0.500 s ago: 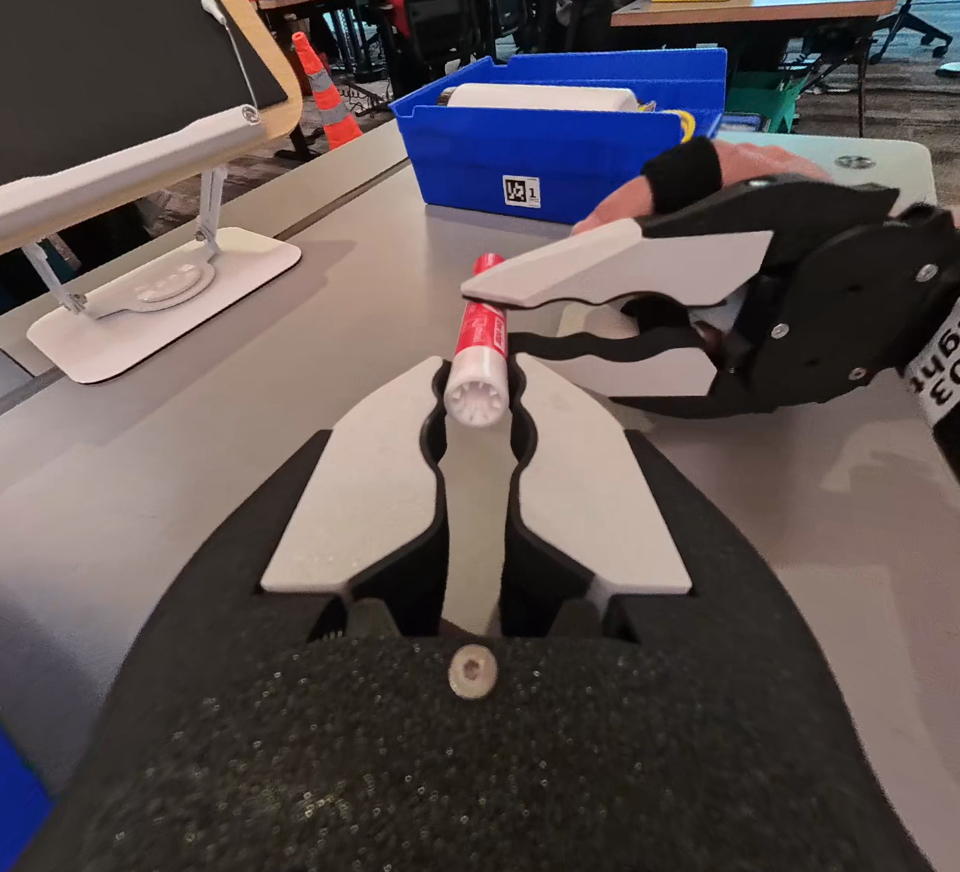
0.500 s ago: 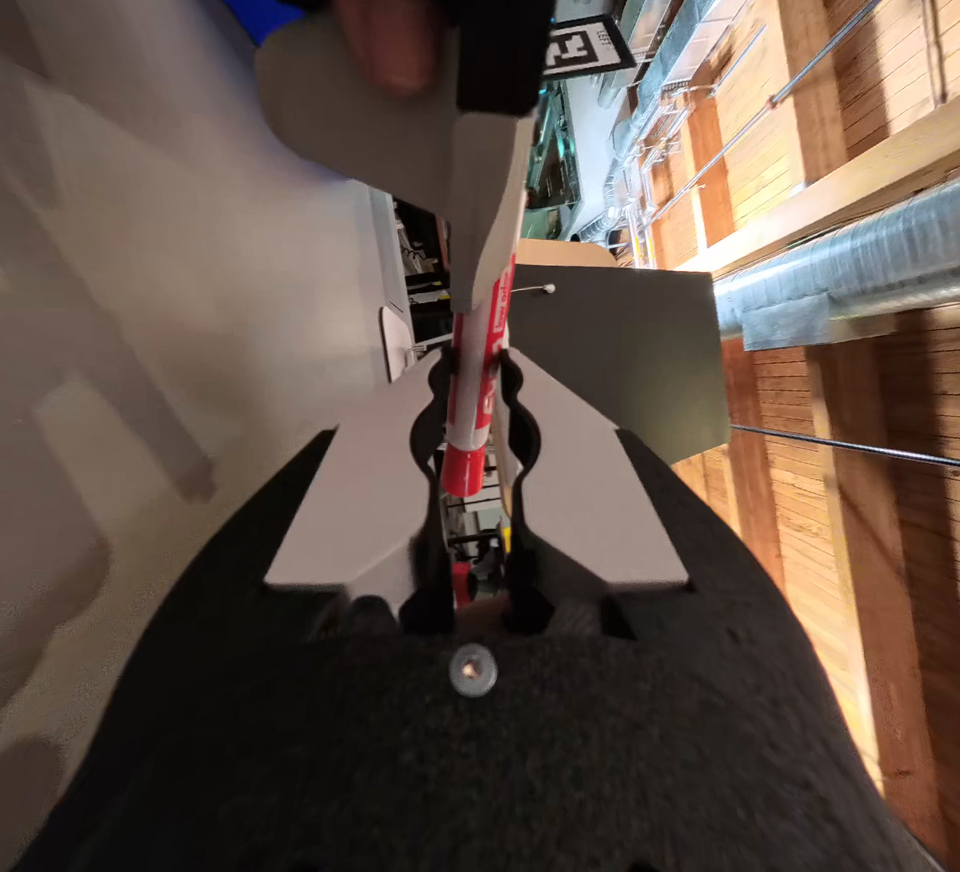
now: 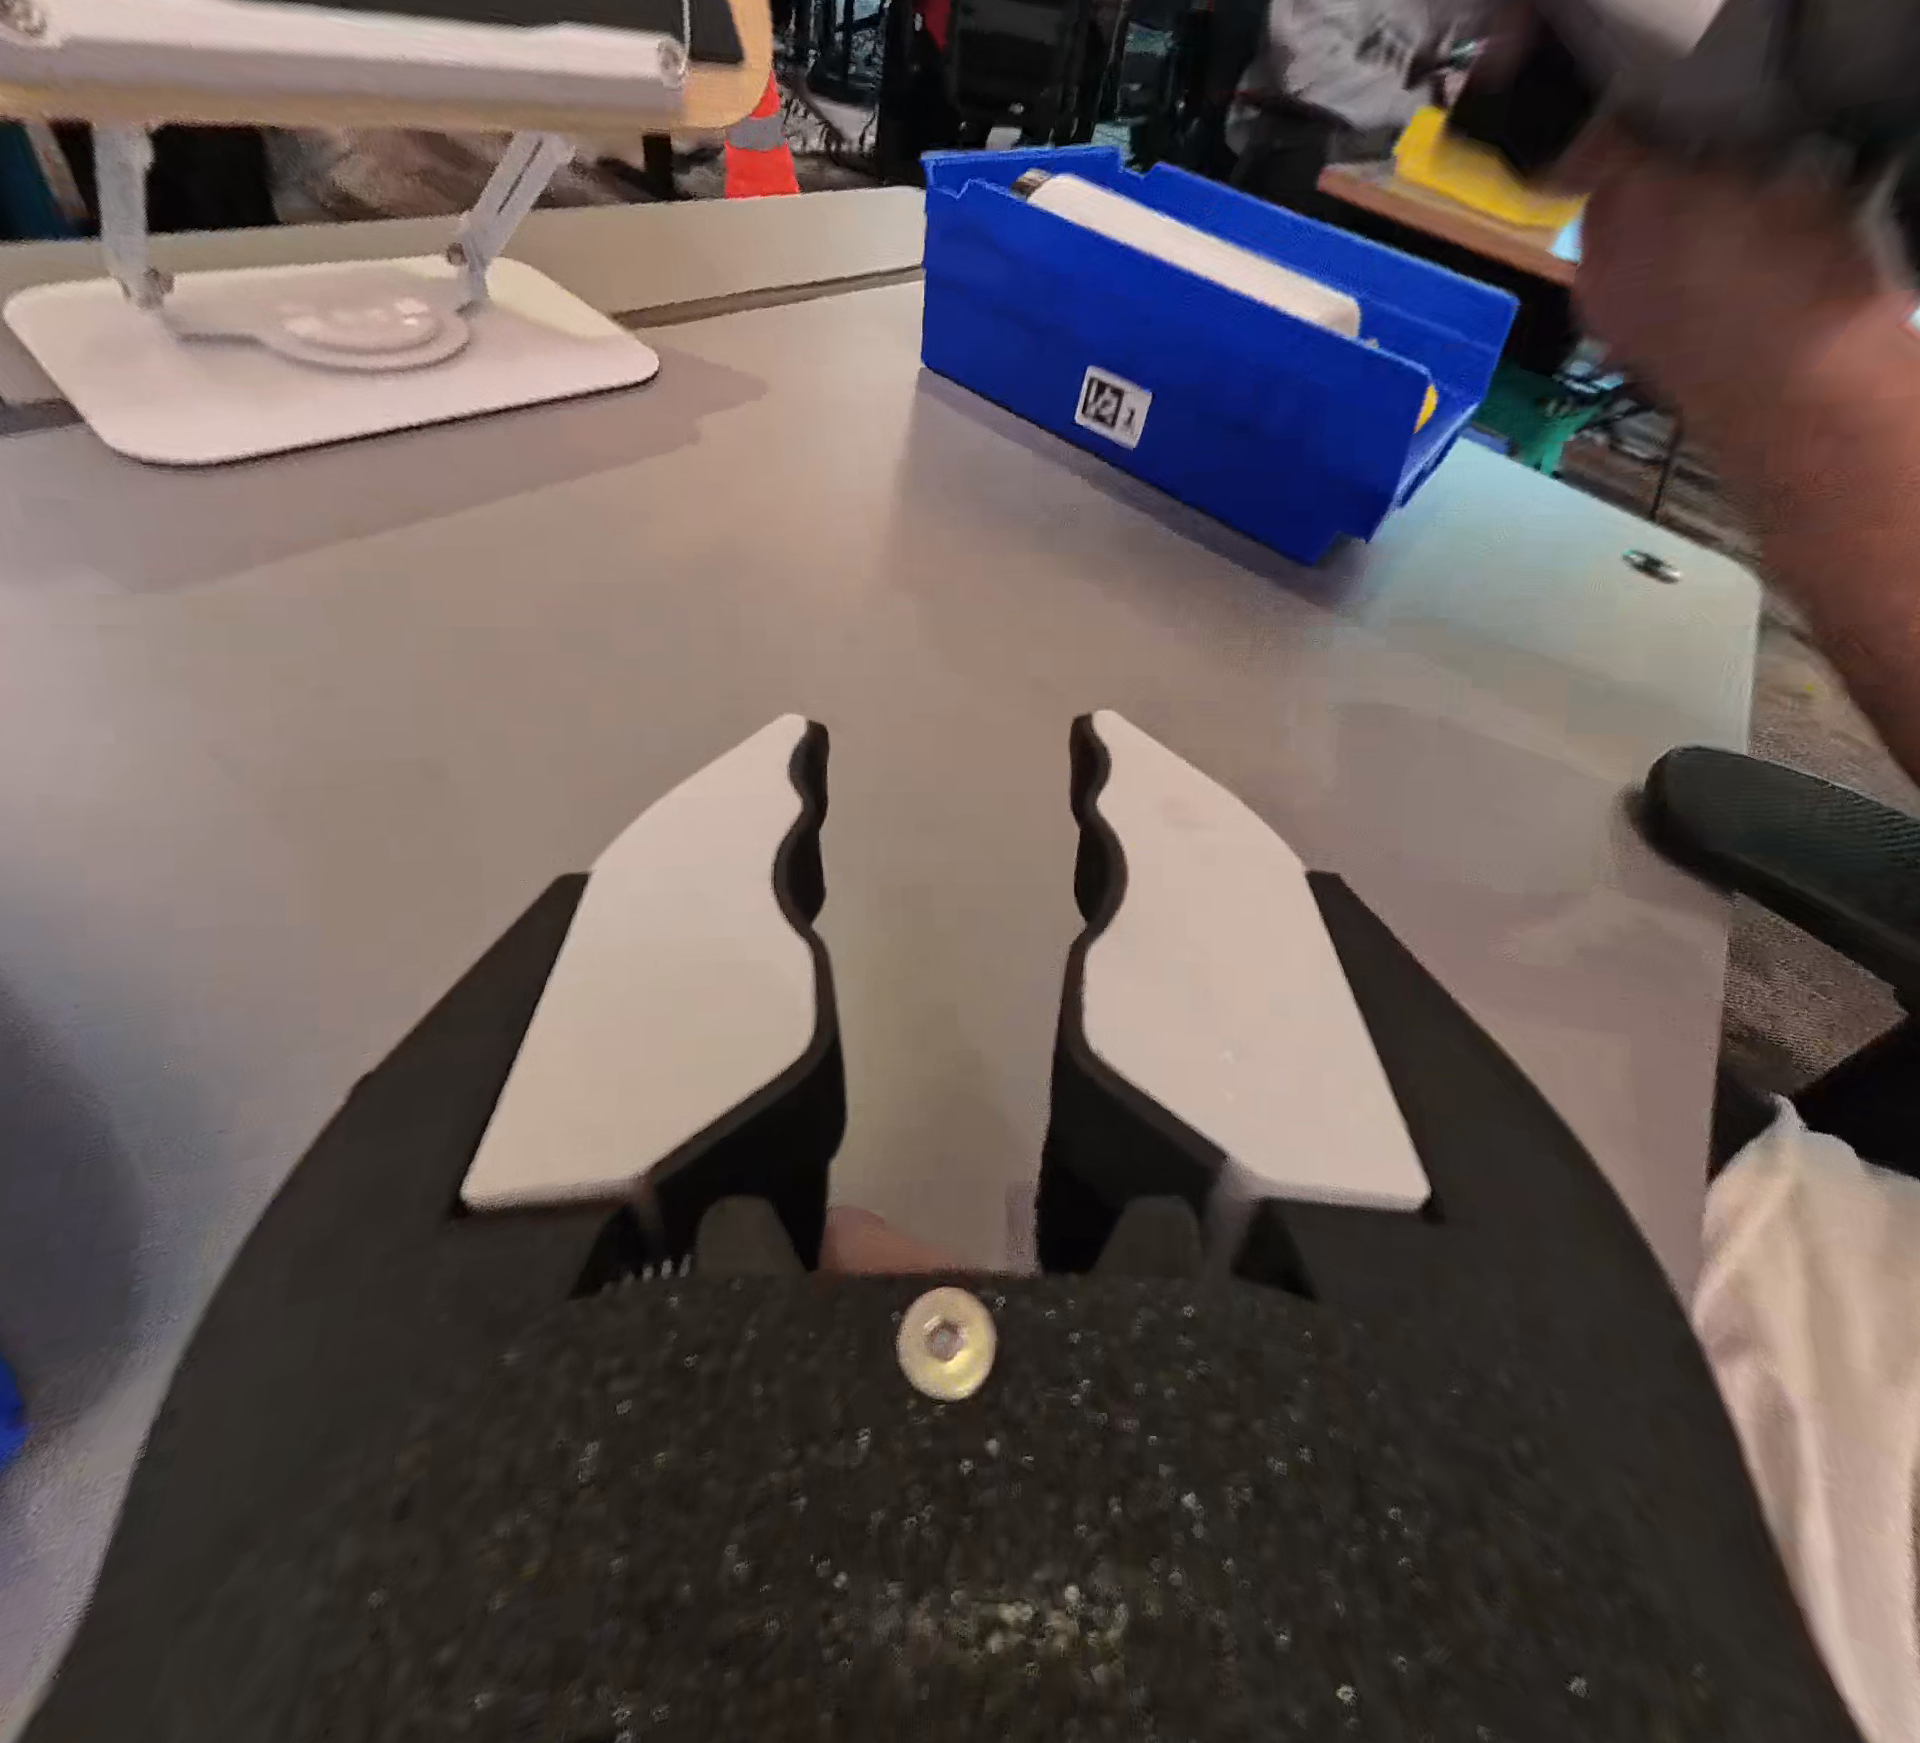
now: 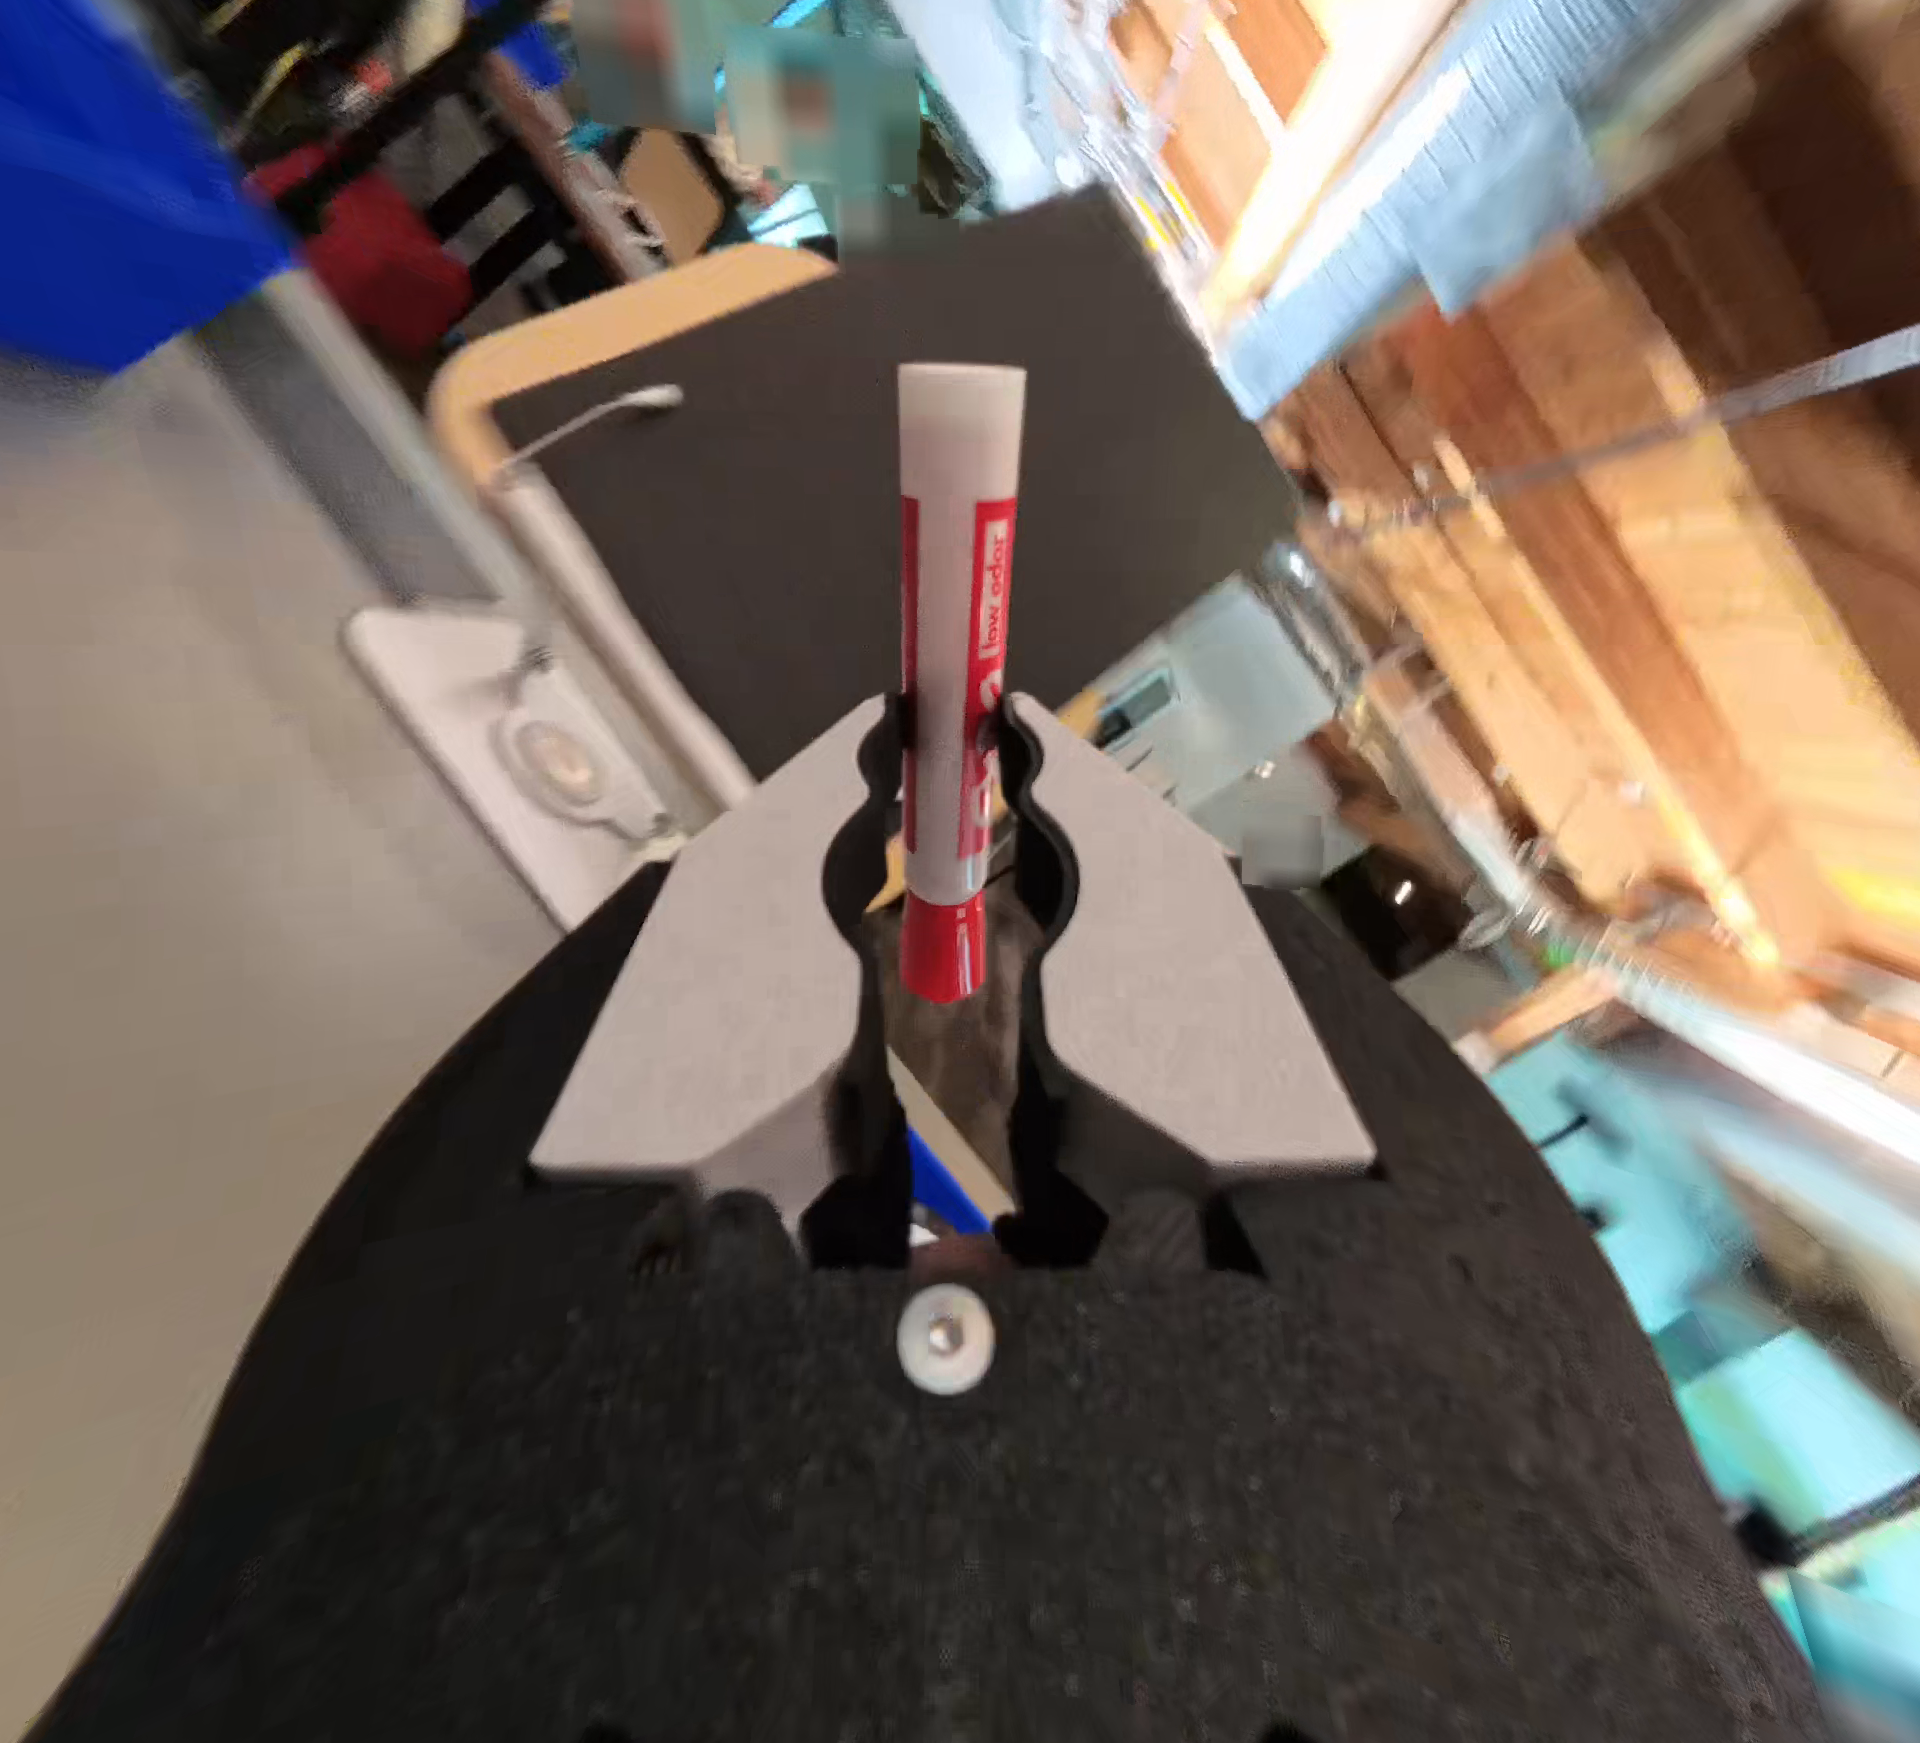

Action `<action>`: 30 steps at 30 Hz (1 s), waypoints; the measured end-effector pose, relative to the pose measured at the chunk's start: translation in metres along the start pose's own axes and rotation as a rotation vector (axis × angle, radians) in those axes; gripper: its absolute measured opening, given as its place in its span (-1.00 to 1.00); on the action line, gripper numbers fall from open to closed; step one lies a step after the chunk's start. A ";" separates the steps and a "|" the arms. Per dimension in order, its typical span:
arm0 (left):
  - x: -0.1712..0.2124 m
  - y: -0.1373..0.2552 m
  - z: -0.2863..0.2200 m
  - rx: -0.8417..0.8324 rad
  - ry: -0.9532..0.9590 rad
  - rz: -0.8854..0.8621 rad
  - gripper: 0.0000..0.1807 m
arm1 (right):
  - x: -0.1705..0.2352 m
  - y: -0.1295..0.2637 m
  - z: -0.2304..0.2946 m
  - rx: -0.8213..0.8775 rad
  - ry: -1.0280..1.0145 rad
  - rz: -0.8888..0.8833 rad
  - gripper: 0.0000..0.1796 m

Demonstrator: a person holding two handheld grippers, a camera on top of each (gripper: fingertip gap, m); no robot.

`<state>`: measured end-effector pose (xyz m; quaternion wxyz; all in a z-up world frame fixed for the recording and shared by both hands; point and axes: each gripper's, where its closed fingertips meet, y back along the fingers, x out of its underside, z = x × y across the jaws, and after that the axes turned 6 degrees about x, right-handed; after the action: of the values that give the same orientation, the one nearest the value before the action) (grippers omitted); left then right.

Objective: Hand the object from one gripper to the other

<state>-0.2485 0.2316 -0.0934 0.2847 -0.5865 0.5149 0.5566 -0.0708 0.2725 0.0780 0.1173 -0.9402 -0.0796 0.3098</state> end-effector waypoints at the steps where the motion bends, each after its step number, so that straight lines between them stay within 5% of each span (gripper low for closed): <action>1: 0.008 0.005 0.000 -0.020 0.007 0.022 -0.52 | 0.006 -0.006 -0.037 0.013 -0.106 0.037 -0.80; 6: 0.056 0.040 -0.001 -0.168 -0.054 0.180 -0.63 | 0.104 -0.015 -0.155 -0.006 -0.587 0.335 -0.80; 14: 0.038 0.052 0.005 -0.218 -0.119 0.075 -0.65 | 0.332 0.031 -0.069 -0.290 -0.704 1.180 -0.80; 21: 0.029 0.051 0.005 -0.181 -0.067 0.007 -0.61 | 0.378 0.047 -0.033 -0.300 -0.675 1.413 -0.79; 30: 0.027 0.052 -0.008 -0.154 -0.129 0.001 -0.59 | 0.394 0.054 -0.019 -0.328 -0.714 1.434 -0.80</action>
<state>-0.2972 0.2002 -0.1050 0.2712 -0.5691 0.4515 0.6315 0.2578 0.3048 -0.1440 -0.2808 -0.6124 0.4643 0.5750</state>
